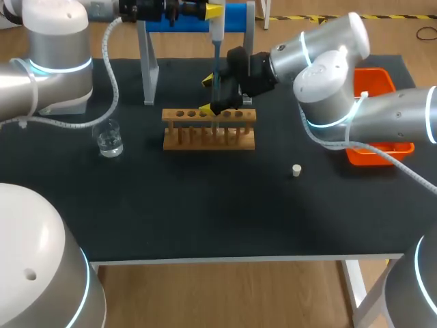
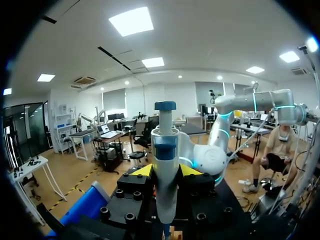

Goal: Invert the test tube, pick up the pipette, mount the tip to pipette, aspirate from beaker and dispense into the tube, eject the tip, return the pipette, and cap with the stopper.

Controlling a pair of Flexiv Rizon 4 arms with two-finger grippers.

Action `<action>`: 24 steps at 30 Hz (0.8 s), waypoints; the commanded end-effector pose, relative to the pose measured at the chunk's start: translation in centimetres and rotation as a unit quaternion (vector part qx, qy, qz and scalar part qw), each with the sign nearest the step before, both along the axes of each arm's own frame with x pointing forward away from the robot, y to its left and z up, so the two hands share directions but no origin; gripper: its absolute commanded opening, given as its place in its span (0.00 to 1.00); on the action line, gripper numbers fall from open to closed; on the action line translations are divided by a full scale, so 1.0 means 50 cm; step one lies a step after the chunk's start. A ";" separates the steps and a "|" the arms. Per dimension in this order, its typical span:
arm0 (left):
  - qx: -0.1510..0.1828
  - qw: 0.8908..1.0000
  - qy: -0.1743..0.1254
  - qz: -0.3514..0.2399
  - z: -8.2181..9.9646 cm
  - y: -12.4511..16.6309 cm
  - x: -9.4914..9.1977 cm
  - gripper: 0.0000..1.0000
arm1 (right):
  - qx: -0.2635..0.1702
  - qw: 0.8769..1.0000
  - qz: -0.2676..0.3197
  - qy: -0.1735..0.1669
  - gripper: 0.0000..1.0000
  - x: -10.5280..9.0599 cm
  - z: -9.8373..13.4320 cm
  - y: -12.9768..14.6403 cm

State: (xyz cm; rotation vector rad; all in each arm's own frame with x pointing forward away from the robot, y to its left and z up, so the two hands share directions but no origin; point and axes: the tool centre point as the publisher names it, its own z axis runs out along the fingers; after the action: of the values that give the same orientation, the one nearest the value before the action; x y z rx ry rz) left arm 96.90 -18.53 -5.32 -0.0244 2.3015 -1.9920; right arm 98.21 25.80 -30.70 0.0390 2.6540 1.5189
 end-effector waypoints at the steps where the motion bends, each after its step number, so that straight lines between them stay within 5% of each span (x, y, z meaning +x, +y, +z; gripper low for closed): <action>1: 0.005 1.000 -0.002 0.004 0.013 0.001 -0.007 0.00 | -0.002 1.000 0.002 0.001 1.00 0.001 0.002 -0.002; 24: 0.015 1.000 -0.022 0.009 0.057 -0.009 -0.032 0.00 | -0.002 1.000 0.002 0.001 1.00 0.001 0.002 -0.002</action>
State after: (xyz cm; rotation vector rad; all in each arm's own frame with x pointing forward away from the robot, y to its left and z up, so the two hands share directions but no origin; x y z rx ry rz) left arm 95.54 -18.93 -2.84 0.0061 2.2933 -1.9380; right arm 98.20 25.80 -30.68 0.0392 2.6544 1.5179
